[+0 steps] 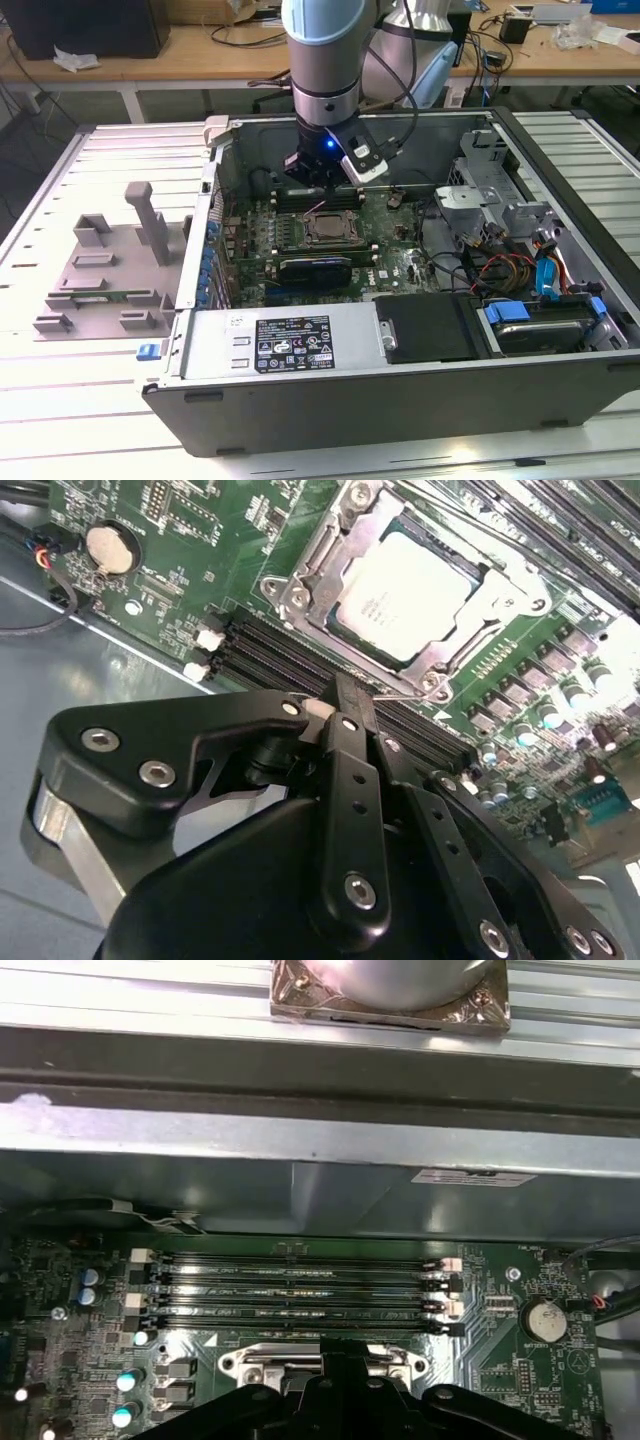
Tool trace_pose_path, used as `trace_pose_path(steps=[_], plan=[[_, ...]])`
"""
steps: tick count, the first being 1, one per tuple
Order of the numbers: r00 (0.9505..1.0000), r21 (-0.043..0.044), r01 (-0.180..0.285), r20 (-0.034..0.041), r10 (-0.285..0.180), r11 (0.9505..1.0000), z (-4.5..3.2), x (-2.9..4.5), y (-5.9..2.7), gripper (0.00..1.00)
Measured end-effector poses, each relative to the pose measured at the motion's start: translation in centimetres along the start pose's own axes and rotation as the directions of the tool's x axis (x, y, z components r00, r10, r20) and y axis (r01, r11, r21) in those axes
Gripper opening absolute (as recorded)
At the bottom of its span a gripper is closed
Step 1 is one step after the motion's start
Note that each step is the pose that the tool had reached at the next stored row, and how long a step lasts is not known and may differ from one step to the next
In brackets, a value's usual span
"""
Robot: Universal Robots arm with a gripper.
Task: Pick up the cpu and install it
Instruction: 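Install the first cpu locking lever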
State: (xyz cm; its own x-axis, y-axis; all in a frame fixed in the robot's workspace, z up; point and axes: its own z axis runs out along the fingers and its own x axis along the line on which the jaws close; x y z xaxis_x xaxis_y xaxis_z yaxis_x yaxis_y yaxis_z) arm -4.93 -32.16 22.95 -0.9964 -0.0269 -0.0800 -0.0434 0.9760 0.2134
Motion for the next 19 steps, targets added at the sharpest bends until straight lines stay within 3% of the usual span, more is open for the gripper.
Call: trace_pose_path(steps=[2,9,11,12,14,19], plan=[[0.9999,-0.001,0.003,0.0126,-0.003,1.0,0.12,0.01,0.02,0.11],[0.9995,-0.0027,0.006,0.03,-0.006,1.0,0.36,1.39,0.23,0.11],[0.9988,-0.0027,0.01,0.0481,-0.01,0.9999,0.49,1.46,0.24,0.11],[0.9979,-0.0021,0.014,0.0627,-0.013,0.9999,0.53,1.47,0.24,0.11],[0.9969,-0.0017,0.017,0.077,-0.017,0.9999,0.6,1.48,0.24,0.11],[0.9962,-0.0024,0.019,0.0853,-0.018,0.9998,0.94,1.74,0.46,0.11]])
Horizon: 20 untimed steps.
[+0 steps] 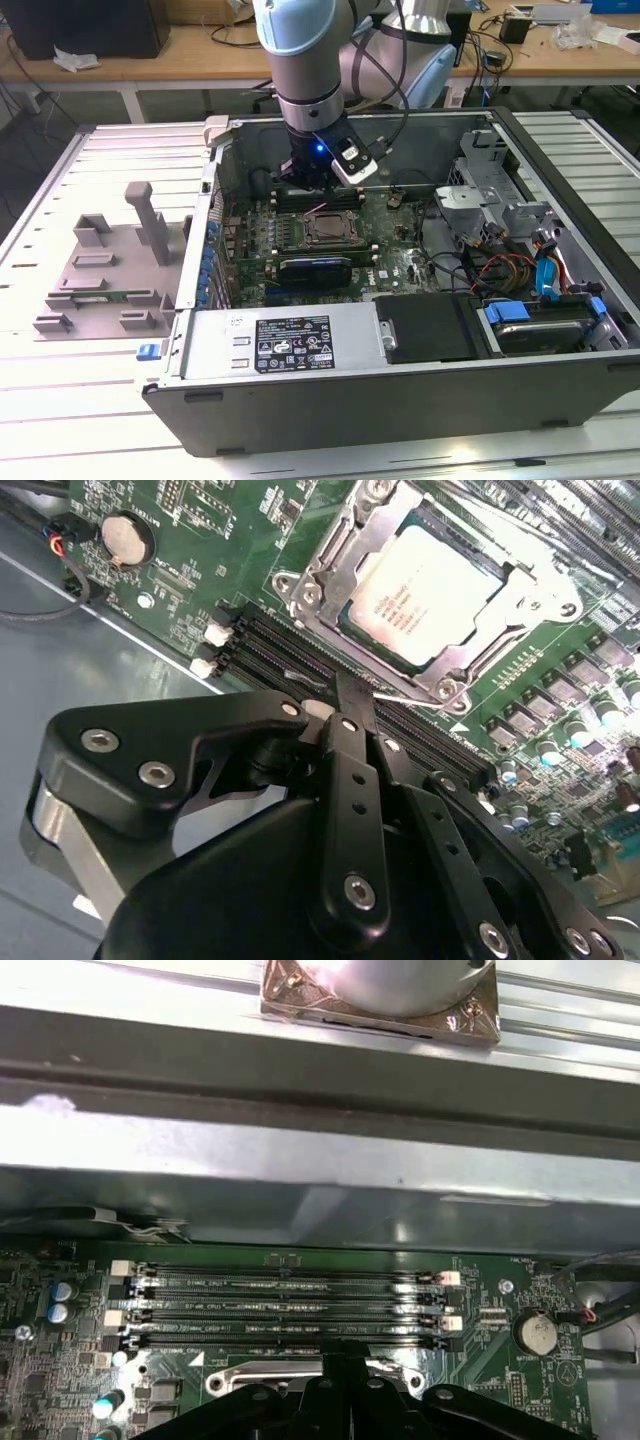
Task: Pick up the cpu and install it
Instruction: 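Install the first cpu locking lever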
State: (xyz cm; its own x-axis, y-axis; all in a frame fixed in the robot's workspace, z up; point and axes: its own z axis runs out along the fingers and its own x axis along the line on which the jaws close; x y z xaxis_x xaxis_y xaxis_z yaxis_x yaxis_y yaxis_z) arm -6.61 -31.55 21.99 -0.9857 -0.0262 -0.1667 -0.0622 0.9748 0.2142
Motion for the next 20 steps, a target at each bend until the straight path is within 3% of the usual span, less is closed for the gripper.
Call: trace_pose_path(steps=[2,3,4,17,20], plan=[[0.9998,0.0005,0.004,0.0193,-0.004,1.0,0.09,0.24,0.01,0.11],[0.999,0.0013,0.01,0.0434,-0.01,1.0,0.13,0.32,0.0,0.11],[0.9985,0.0016,0.012,0.0539,-0.012,0.9999,0.19,0.41,0.01,0.11],[0.9965,0.0116,-0.045,0.0707,0.044,0.9989,0.78,1.09,0.57,0.11],[0.9937,0.0173,-0.081,0.0789,0.079,0.9966,0.92,1.12,0.55,0.11]])
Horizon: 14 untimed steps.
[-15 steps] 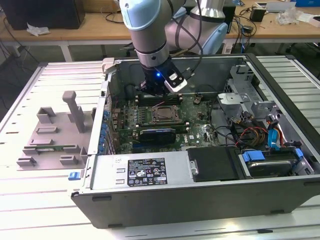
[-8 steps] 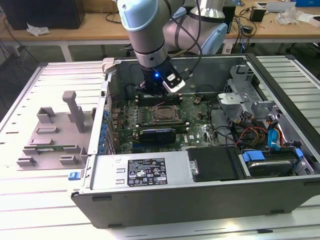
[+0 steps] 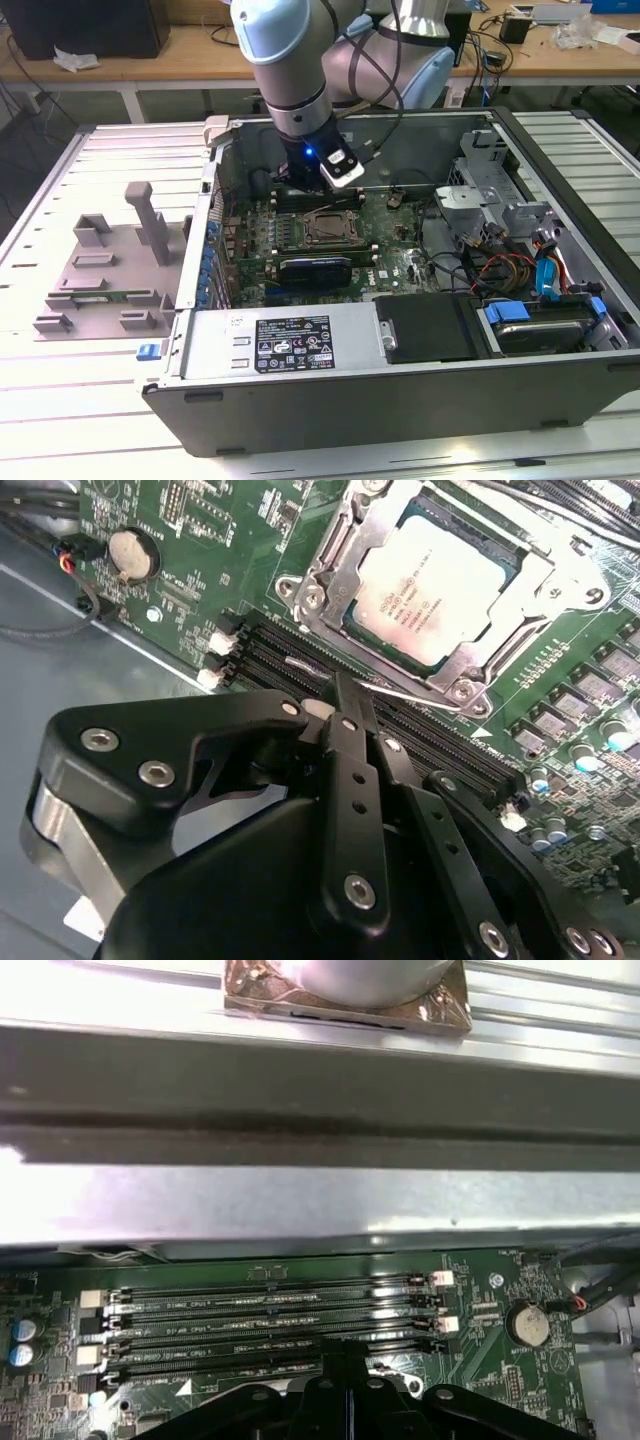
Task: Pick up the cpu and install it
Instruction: 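Install the first cpu locking lever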
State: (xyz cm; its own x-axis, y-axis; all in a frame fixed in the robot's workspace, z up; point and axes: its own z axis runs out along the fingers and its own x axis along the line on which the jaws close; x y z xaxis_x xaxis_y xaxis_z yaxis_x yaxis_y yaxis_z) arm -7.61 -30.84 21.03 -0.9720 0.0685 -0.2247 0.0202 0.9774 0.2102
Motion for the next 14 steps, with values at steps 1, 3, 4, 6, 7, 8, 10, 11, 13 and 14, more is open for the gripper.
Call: trace_pose_path(steps=[1,3,4,6,7,8,10,11,13,14], plan=[[0.9999,0.0027,-0.012,0.0029,0.012,0.9999,0.06,0.03,-0.01,0.11],[0.9997,0.0057,-0.024,0.0061,0.024,0.9997,0.13,0.11,0.04,0.11],[0.9995,0.0067,-0.029,0.0072,0.029,0.9995,0.16,0.18,0.08,0.11],[0.9993,0.0082,-0.035,0.0086,0.035,0.9993,0.22,0.3,0.18,0.11],[0.9992,0.0088,-0.038,0.0093,0.038,0.9992,0.26,0.34,0.25,0.11],[0.999,0.01,-0.044,0.0105,0.043,0.999,0.34,0.41,0.37,0.11],[0.9987,0.0111,-0.049,0.0118,0.049,0.9987,0.44,0.46,0.51,0.11],[0.9986,0.0115,-0.051,0.0125,0.051,0.9986,0.49,0.48,0.54,0.11],[0.9983,0.0145,-0.057,0.0139,0.057,0.9983,0.59,0.5,0.54,0.11],[0.9981,0.0178,-0.06,0.0149,0.06,0.998,0.62,0.51,0.53,0.11]])
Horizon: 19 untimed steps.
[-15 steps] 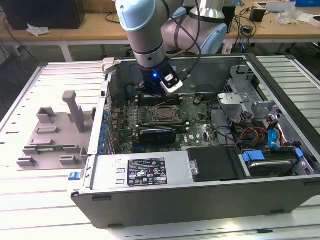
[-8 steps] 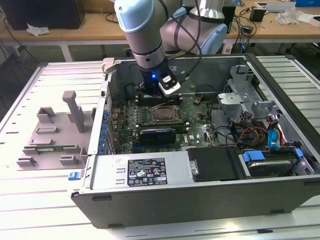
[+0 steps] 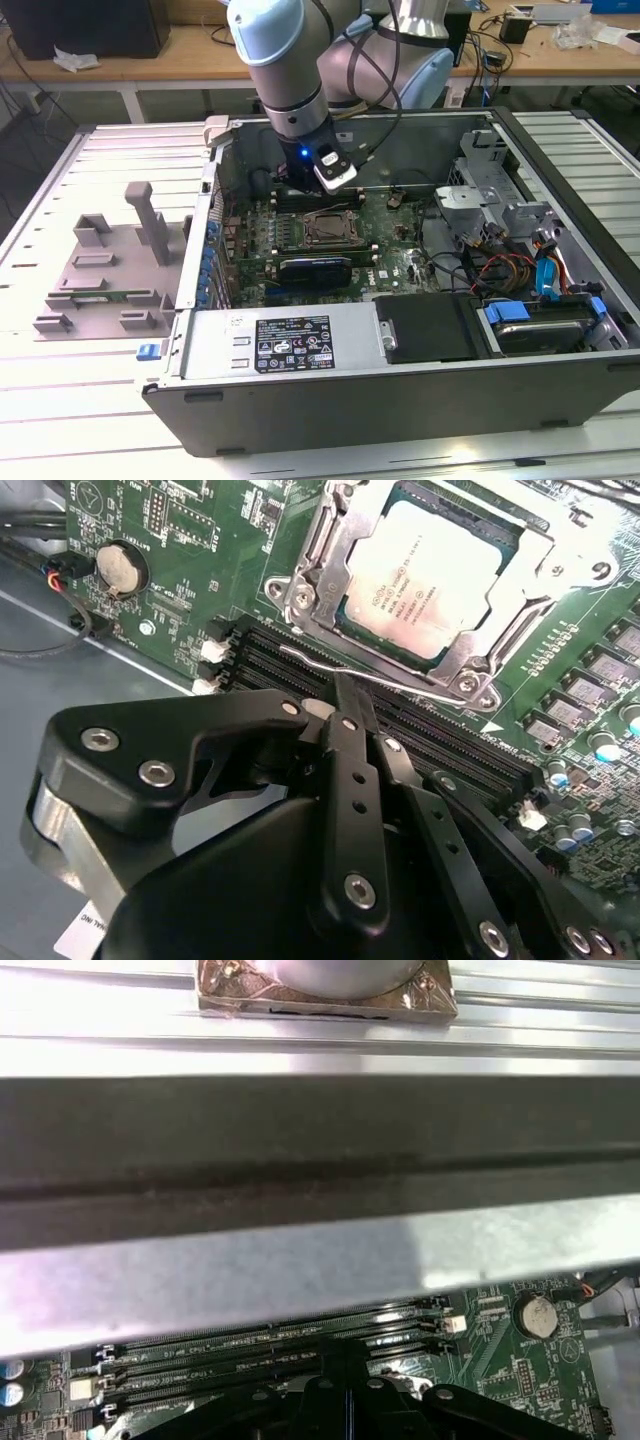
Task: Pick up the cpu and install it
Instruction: 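Install the first cpu locking lever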
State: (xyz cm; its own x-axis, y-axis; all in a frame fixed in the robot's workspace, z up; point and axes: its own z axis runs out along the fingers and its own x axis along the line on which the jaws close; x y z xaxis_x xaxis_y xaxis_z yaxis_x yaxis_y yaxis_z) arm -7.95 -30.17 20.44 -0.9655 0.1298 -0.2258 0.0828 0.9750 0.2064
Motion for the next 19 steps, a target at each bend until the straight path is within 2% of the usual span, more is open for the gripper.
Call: trace_pose_path(steps=[2,6,9,10,15,19], plan=[[1.0,0.004,-0.008,0.0021,0.008,1.0,0.04,0.01,-0.01,0.11],[0.9984,0.0173,-0.056,0.0132,0.056,0.9983,0.16,0.04,-0.04,0.11],[0.9907,0.0343,-0.133,0.0316,0.132,0.9905,0.38,0.09,-0.07,0.11],[0.9889,0.0367,-0.146,0.0348,0.145,0.9886,0.45,0.11,-0.02,0.11],[0.9854,0.0409,-0.167,0.0401,0.165,0.9851,0.67,0.23,0.5,0.11],[0.9821,0.0454,-0.185,0.045,0.183,0.9817,0.79,0.27,0.52,0.11]])
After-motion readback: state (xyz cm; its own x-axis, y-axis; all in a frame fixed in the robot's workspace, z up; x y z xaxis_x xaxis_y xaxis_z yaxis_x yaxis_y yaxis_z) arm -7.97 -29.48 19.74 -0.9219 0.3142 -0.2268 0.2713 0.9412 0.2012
